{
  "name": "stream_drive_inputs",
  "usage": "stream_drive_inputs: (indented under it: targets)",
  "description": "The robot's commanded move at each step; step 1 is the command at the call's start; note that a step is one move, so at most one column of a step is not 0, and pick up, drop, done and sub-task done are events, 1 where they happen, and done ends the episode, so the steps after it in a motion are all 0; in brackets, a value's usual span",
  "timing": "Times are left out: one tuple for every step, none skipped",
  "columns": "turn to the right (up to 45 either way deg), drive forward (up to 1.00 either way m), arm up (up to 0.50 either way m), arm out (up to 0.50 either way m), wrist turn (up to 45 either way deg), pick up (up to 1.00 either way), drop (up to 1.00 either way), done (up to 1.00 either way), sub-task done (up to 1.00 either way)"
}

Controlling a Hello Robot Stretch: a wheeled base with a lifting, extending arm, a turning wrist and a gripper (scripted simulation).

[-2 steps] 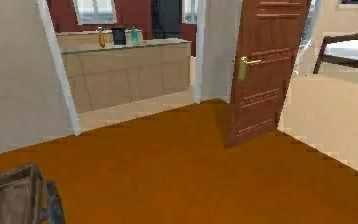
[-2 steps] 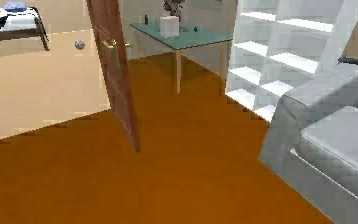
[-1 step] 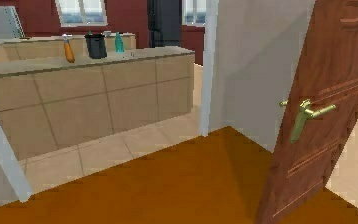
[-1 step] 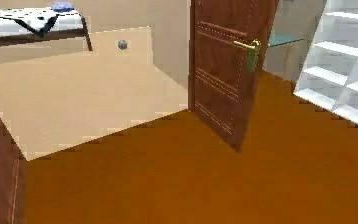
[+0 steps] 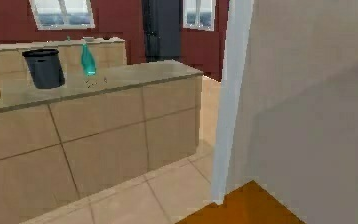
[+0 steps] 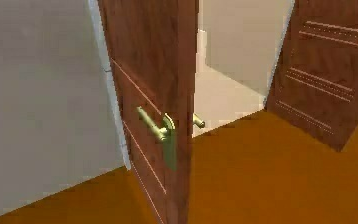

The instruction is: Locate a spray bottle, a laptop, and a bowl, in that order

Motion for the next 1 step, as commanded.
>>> stream_drive_inputs:
  targets:
    - [0.0,1.00,0.00,0.00,0.0,0.00,0.00,0.00,0.00]
